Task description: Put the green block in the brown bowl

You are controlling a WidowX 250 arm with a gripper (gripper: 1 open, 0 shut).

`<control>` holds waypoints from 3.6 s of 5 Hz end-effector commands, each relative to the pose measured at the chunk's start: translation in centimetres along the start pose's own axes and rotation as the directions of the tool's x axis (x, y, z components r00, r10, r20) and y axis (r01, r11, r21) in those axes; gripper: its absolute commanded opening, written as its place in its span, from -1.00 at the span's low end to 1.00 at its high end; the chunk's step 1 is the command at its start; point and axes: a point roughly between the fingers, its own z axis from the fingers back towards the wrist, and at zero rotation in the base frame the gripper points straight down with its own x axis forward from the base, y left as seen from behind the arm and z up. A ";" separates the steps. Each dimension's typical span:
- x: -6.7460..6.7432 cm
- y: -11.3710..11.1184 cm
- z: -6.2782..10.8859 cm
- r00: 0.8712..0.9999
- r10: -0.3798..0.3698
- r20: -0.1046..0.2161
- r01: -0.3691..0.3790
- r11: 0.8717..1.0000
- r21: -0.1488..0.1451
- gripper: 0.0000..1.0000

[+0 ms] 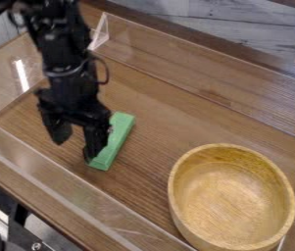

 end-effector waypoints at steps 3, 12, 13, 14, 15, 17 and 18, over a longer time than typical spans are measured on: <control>2.8 -0.5 0.0 0.998 0.030 0.063 -0.030 1.000 0.001 1.00; 5.1 -1.6 -3.6 0.995 0.087 0.040 -0.087 0.996 -0.013 1.00; 5.1 -1.6 -4.1 0.995 0.094 0.034 -0.094 0.996 -0.013 1.00; 5.2 -1.6 -4.4 0.994 0.102 0.029 -0.101 0.995 -0.013 1.00; 5.3 -1.6 -4.7 0.994 0.110 0.023 -0.110 0.994 -0.013 1.00; 5.4 -1.8 -4.9 0.992 0.127 0.012 -0.126 0.992 -0.019 1.00; 5.5 -1.9 -5.0 0.991 0.135 0.008 -0.135 0.991 -0.025 1.00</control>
